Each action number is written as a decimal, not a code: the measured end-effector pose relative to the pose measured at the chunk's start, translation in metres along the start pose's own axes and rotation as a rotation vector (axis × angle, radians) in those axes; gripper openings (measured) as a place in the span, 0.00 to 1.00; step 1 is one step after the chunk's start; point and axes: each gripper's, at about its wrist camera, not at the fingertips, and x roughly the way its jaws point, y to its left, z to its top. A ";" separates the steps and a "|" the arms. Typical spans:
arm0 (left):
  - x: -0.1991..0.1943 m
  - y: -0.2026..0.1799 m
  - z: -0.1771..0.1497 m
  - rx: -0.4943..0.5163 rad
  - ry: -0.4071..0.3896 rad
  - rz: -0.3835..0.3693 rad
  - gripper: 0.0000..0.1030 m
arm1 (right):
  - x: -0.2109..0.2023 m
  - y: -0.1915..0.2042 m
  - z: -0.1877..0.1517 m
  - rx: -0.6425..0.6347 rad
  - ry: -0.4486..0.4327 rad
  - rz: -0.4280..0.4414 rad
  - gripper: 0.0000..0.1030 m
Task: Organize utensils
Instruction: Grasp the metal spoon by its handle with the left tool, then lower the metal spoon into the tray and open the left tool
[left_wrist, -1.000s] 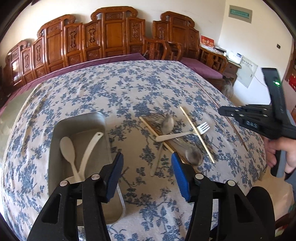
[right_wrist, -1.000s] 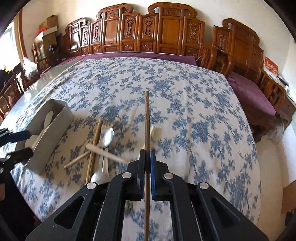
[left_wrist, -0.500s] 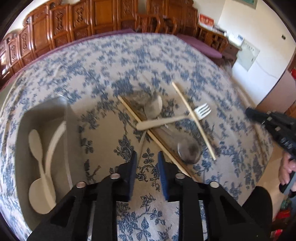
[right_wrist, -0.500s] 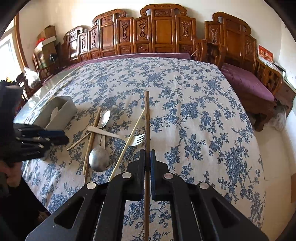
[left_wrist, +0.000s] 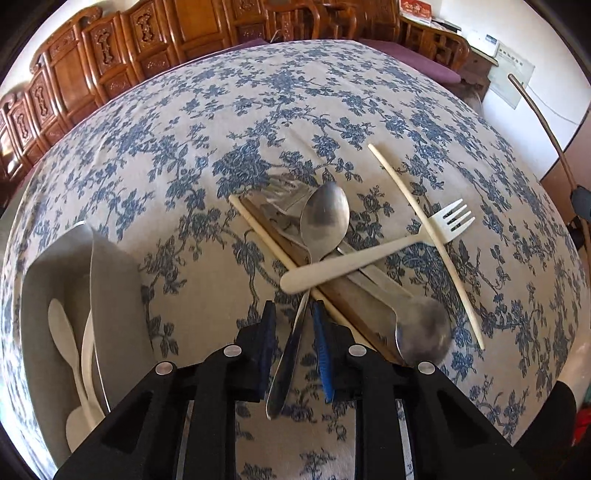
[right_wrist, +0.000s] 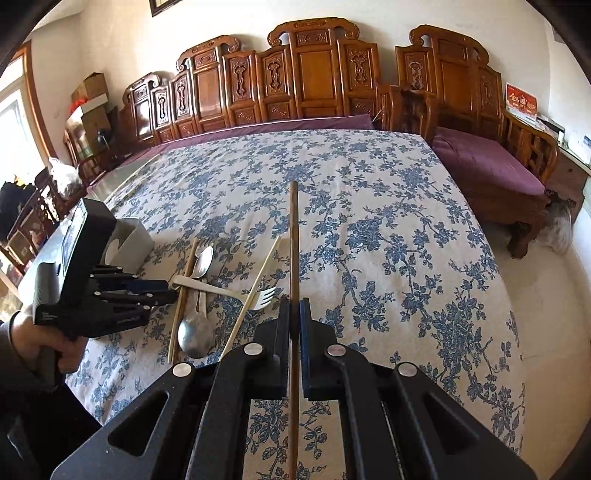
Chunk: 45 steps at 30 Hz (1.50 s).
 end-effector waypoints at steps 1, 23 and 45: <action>0.001 0.000 0.001 0.001 -0.001 -0.003 0.17 | 0.000 0.000 0.000 0.000 0.002 0.000 0.06; -0.059 0.022 0.005 -0.076 -0.141 0.009 0.03 | -0.010 0.020 0.001 -0.045 -0.022 0.039 0.06; -0.141 0.051 -0.042 -0.106 -0.245 0.055 0.03 | -0.021 0.092 0.005 -0.115 -0.031 0.109 0.06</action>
